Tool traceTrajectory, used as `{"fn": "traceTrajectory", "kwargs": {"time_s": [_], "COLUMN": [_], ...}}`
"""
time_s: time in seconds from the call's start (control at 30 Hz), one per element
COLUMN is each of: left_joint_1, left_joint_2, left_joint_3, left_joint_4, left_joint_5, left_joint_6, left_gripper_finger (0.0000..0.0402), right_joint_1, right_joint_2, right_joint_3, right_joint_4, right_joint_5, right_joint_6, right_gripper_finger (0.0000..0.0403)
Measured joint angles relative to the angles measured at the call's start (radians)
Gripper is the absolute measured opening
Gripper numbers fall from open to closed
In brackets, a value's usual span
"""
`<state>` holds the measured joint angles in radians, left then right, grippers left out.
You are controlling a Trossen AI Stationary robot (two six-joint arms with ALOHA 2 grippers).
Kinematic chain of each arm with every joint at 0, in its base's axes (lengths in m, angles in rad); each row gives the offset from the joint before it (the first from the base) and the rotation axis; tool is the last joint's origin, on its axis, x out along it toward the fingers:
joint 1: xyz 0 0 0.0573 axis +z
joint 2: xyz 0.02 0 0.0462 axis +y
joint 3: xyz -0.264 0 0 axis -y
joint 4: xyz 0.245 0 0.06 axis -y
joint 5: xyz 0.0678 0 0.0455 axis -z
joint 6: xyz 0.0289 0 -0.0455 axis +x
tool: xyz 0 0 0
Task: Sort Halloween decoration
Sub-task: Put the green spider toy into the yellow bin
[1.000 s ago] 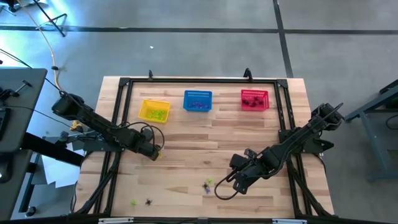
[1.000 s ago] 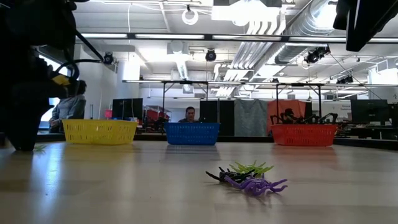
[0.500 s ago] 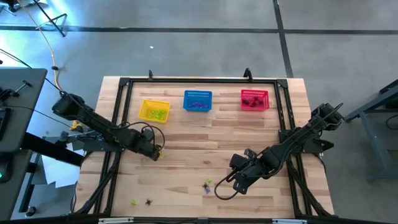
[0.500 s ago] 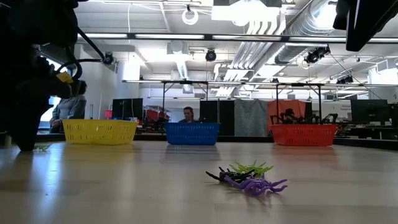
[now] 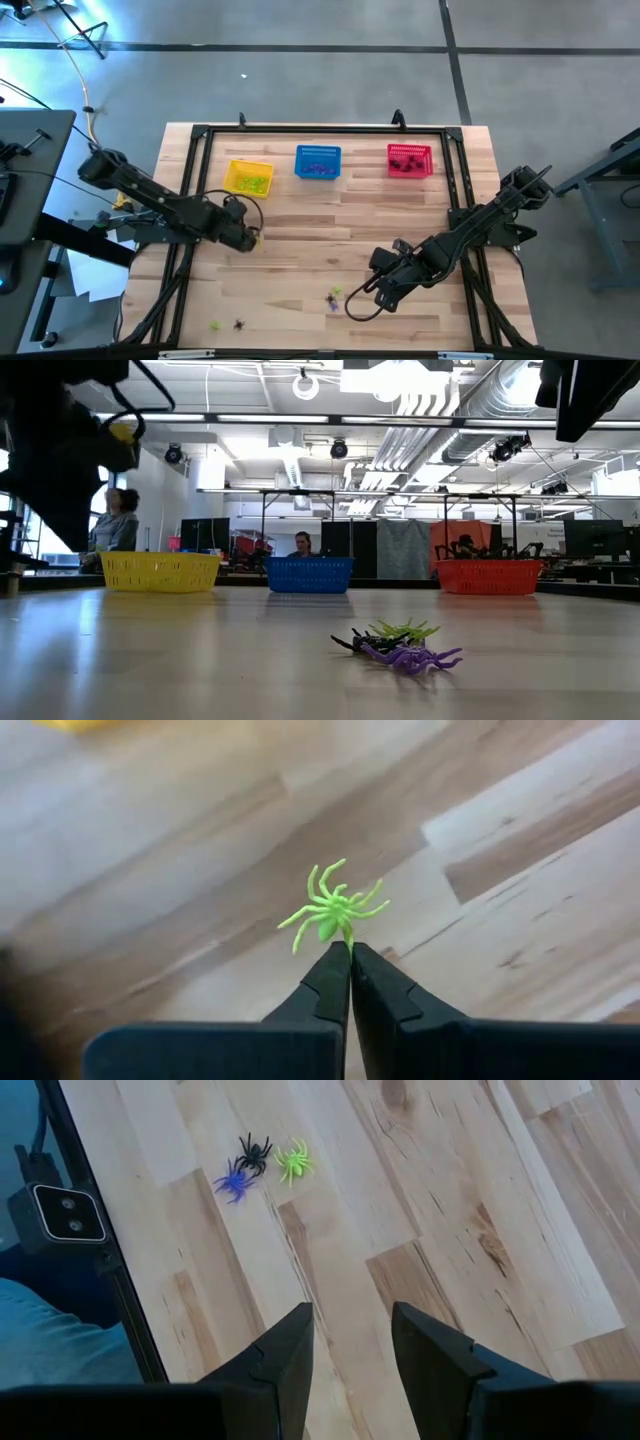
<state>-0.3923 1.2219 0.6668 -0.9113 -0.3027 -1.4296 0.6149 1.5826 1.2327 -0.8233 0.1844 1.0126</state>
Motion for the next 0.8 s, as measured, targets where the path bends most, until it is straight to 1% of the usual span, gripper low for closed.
{"fn": "traceTrajectory", "kwargs": {"time_s": [0.17,0.23,0.3,0.43,0.57,0.7,0.8], "left_joint_1": [0.011,0.042,0.092,0.236,0.409,0.580,0.678], "left_joint_2": [-0.029,-0.037,-0.048,-0.058,-0.058,-0.056,-0.056], "left_joint_3": [0.082,0.100,0.111,0.111,0.111,0.111,0.111], "left_joint_4": [-0.116,-0.154,-0.159,-0.148,-0.095,-0.027,0.018], "left_joint_5": [-0.084,-0.114,-0.142,-0.156,-0.150,-0.096,-0.044], "left_joint_6": [0.020,0.047,0.096,0.243,0.436,0.632,0.741], "left_gripper_finger": [0.0000,0.0000,0.0000,0.0000,0.0000,0.0000,0.0000], "right_joint_1": [0.000,0.000,0.000,0.000,0.000,0.000,0.000], "right_joint_2": [0.000,0.000,0.000,0.000,0.000,0.000,0.000], "right_joint_3": [0.000,0.000,0.000,0.000,0.000,0.000,0.000], "right_joint_4": [0.001,0.001,0.001,0.002,0.005,0.004,0.004], "right_joint_5": [0.000,0.000,0.000,0.000,0.000,0.000,0.000], "right_joint_6": [0.000,0.000,0.000,0.000,0.000,0.000,0.000], "right_gripper_finger": [0.0133,0.0133,0.0133,0.0133,0.0133,0.0133,0.0133]}}
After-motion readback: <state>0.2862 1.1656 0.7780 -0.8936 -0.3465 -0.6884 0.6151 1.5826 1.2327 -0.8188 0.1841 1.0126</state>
